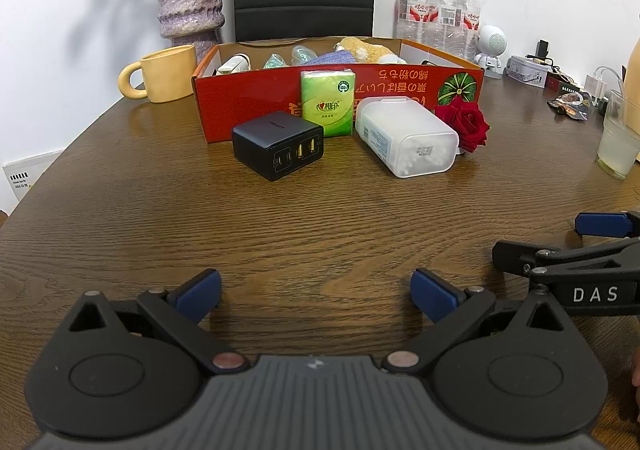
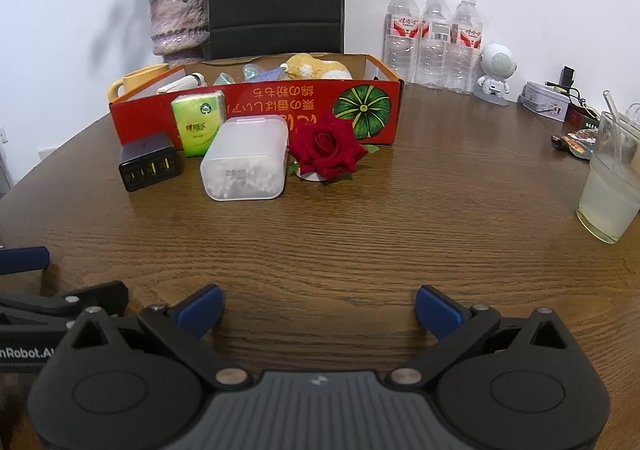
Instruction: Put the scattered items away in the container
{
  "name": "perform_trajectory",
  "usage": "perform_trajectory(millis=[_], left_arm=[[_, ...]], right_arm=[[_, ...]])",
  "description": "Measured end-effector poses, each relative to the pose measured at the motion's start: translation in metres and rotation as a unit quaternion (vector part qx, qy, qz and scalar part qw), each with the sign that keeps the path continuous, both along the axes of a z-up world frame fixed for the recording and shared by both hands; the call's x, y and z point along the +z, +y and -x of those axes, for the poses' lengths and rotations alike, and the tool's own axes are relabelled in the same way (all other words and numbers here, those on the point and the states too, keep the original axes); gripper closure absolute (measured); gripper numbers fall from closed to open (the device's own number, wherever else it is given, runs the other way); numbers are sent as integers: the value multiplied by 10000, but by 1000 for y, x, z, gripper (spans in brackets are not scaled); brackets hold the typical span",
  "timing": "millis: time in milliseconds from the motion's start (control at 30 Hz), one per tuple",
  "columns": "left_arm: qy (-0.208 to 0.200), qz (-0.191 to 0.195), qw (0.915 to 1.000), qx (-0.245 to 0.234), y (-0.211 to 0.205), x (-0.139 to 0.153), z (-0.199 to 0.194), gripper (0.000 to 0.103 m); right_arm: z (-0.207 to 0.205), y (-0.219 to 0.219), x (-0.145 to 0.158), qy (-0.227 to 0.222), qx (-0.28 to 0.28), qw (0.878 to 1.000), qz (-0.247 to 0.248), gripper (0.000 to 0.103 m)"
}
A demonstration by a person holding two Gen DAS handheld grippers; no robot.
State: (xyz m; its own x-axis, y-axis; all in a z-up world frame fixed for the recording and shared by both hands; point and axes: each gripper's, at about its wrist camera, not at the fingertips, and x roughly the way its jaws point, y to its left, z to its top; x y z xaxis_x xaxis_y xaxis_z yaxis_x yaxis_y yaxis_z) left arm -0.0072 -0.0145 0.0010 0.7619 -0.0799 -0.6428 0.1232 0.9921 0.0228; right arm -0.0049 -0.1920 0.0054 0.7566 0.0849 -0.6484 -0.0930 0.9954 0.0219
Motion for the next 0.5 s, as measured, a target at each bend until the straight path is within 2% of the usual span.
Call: perform_trajectory(millis=[500], left_arm=[[10,27,10000,3,1,-1,-1,0]], right_arm=[[1,-2,0,-10,60,10000,0,0]])
